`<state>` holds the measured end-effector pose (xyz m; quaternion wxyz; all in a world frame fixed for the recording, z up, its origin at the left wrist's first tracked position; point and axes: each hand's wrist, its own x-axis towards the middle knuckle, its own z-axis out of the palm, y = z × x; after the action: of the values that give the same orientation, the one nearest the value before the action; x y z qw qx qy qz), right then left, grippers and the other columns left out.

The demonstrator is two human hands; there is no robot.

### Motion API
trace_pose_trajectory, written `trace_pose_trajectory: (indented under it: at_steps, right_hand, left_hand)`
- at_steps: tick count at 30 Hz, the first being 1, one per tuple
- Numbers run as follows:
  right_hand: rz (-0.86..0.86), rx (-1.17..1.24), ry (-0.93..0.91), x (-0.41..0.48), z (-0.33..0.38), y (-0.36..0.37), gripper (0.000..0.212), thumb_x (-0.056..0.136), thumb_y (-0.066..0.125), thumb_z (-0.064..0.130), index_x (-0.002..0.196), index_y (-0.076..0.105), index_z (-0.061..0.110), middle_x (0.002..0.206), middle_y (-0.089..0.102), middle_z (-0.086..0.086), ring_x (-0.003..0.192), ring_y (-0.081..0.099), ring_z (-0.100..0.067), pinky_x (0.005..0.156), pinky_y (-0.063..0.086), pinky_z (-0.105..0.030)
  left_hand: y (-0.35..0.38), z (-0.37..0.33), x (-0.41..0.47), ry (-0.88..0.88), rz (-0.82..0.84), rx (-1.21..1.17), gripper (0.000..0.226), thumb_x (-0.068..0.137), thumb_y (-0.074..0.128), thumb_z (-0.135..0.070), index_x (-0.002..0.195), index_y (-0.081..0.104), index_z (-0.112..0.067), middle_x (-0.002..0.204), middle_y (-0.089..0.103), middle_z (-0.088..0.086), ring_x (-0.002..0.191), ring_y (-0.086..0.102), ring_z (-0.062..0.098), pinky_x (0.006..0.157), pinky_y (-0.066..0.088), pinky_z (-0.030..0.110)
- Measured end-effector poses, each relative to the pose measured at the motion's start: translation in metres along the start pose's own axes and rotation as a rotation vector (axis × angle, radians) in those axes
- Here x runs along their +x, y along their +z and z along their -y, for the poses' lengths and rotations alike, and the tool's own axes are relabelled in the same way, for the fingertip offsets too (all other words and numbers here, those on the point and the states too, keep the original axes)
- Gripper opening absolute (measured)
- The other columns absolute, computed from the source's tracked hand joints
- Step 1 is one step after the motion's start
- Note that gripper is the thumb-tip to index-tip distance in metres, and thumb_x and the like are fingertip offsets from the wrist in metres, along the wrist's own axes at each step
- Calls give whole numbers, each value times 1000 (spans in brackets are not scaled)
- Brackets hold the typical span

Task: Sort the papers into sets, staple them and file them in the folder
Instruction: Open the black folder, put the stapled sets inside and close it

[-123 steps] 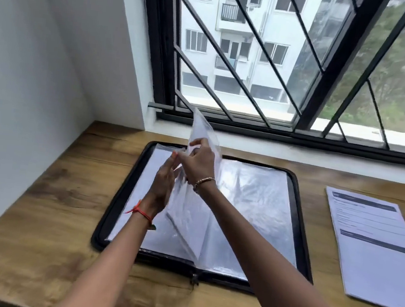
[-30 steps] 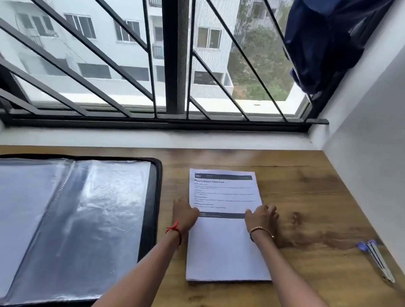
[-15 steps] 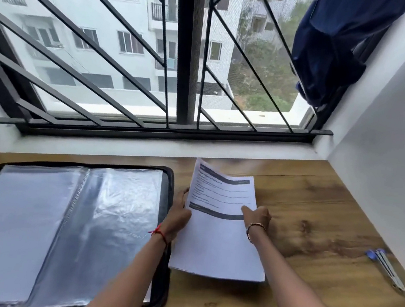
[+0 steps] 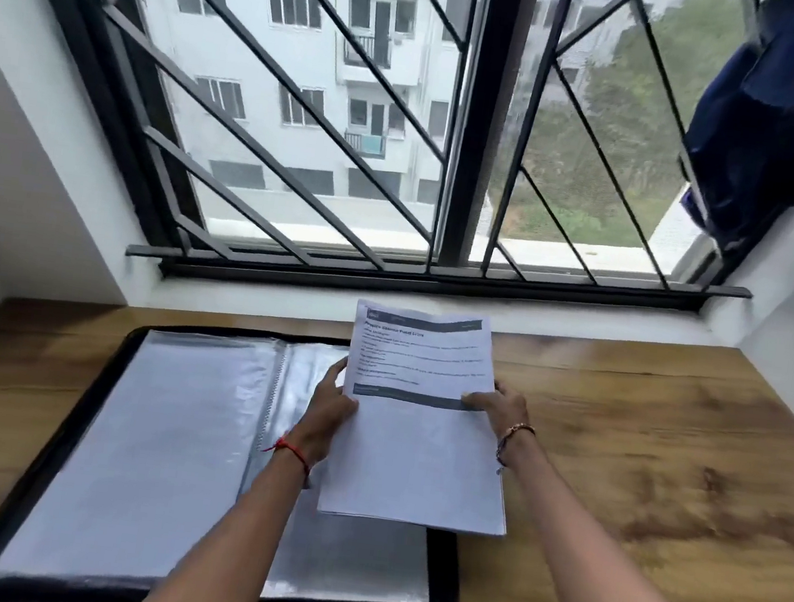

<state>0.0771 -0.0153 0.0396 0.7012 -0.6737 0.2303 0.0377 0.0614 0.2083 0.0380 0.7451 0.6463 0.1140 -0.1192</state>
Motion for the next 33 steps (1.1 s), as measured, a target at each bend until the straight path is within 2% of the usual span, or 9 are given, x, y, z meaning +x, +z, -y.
trace_pose_trajectory:
  at_steps: [8, 11, 15, 18, 21, 25, 27, 30, 33]
  right_hand:
    - [2, -119, -18, -9, -10, 69, 42, 73, 62, -16, 112, 62, -2, 96, 62, -11, 81, 57, -23, 67, 50, -27]
    - [-26, -86, -10, -3, -14, 75, 46, 74, 63, -16, 118, 58, -3, 104, 59, -12, 88, 55, -24, 84, 49, -35]
    - [-64, -21, 14, 11, -13, 67, 54, 72, 68, -13, 124, 54, -3, 109, 60, -17, 91, 56, -26, 93, 48, -43]
    - [-107, 27, 13, 22, -10, 57, 50, 71, 68, -12, 118, 58, 0, 112, 62, -19, 91, 58, -28, 96, 46, -49]
    - [-128, 57, 10, 35, -8, 48, 47, 69, 68, -13, 113, 60, 3, 109, 65, -18, 86, 60, -30, 92, 48, -52]
    - [-101, 112, 15, 46, -4, 41, 42, 70, 62, -17, 102, 61, 10, 76, 66, 0, 64, 60, -22, 68, 54, -33]
    - [-72, 141, 23, 52, -4, 40, 37, 70, 62, -17, 92, 62, 13, 68, 70, 4, 58, 64, -18, 61, 57, -28]
    - [-29, 177, 30, 61, -9, 41, 38, 70, 61, -17, 90, 64, 15, 79, 70, -1, 69, 64, -23, 70, 56, -34]
    - [11, 220, 32, 67, -14, 42, 38, 70, 61, -17, 92, 64, 14, 77, 72, 1, 77, 62, -26, 77, 54, -40]
  left_hand:
    - [-72, -4, 8, 0, 19, 100, 70, 65, 48, 4, 129, 38, -23, 100, 64, 5, 81, 64, 17, 56, 53, 22]
    - [-81, -4, 12, -21, 14, 156, 47, 84, 50, 8, 120, 44, -22, 104, 63, 7, 80, 62, 15, 56, 52, 19]
    - [-98, 5, 32, 73, -108, 505, 40, 91, 46, -1, 132, 47, -2, 121, 57, 9, 109, 55, 22, 87, 41, 23]
    - [-106, 5, 46, 102, -119, 679, 43, 90, 45, 1, 132, 48, -2, 137, 48, 13, 128, 43, 25, 101, 32, 23]
    - [-110, 4, 64, 157, -93, 768, 43, 90, 45, 4, 133, 46, -1, 142, 43, 14, 134, 36, 25, 106, 25, 23]
    - [-112, 3, 89, 212, -11, 915, 43, 93, 44, 0, 136, 40, 0, 147, 36, 15, 138, 29, 24, 109, 18, 24]
    - [-112, 2, 100, 241, -2, 963, 43, 95, 44, -3, 138, 38, -1, 146, 36, 14, 137, 30, 25, 110, 18, 26]
    - [-111, 0, 113, 284, -19, 1029, 42, 95, 47, -6, 136, 40, -1, 141, 41, 15, 132, 35, 26, 108, 24, 28]
    - [-110, 2, 123, 319, -25, 1082, 37, 92, 50, -5, 129, 46, 2, 130, 49, 17, 123, 43, 29, 102, 30, 29]
